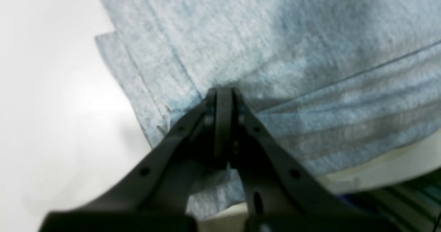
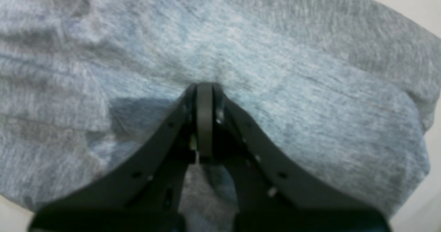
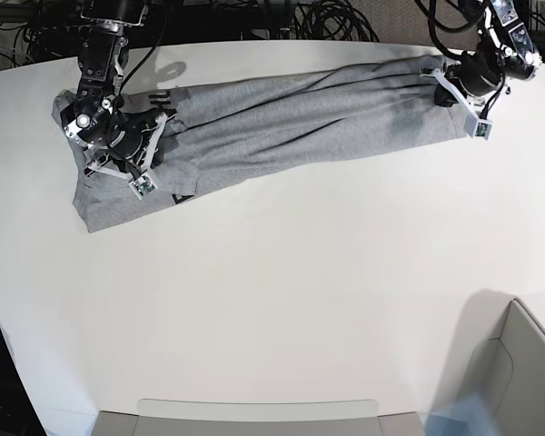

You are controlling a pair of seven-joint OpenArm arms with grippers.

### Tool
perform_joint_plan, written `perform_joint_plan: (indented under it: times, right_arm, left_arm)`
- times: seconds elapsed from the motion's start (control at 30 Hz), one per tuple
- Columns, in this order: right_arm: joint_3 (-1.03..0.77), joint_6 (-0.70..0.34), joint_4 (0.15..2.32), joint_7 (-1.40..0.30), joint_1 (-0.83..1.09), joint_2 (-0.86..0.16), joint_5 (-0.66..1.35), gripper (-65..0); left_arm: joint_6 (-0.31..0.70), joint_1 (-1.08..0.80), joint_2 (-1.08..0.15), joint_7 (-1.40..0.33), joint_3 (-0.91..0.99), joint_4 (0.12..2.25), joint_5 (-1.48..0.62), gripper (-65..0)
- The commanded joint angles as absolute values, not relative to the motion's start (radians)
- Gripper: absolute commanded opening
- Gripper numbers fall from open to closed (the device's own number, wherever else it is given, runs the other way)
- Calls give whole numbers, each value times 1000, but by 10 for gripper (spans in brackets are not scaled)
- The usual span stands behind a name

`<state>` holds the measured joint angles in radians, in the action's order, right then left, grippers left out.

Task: Fold the T-shirt properly
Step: 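Lower the folded hem and open both grippers, then regrasp the folded strip's ends with both grippers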

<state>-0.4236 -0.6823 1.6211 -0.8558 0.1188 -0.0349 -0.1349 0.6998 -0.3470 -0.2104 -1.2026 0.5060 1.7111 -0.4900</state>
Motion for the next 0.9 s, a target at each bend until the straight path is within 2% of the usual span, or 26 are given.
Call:
perform_joint_plan:
  times: [0.0,0.23,0.37,0.53,0.6,0.7,0.87]
  right_arm:
    - [-460,-698,1603,-897,88,-48,-214,-650]
    - [-621,-698,1509,-891,-33,-53,-314,-650]
    - [-644,-698,1506,-829,-38,-53,-337,-650]
    - [-645,-698,1471,-812,-42,-53,-375,-650]
    - [-645,-698,1465,-812,-42,-53,-375,-650]
    - [-645,-698,1463,-812,-42,-51,-374,-650]
    - [-645,-698,1463,-812,-41,-51,-378,-650]
  left_arm:
    - [698,-337,-213,-1221,478,1701,-469,-650]
    - [698,-191,-214,-1231,384,1618,-467,-650]
    - [698,-130,-214,-1294,387,1621,-469,-650]
    - [698,-108,-214,-1377,394,1742,-473,-650]
    - [698,-108,-211,-1396,395,1824,-475,-606]
    - [698,-108,-197,-1396,435,1893,-498,-503]
    - [698,-111,-151,-1396,671,1827,-704,-358]
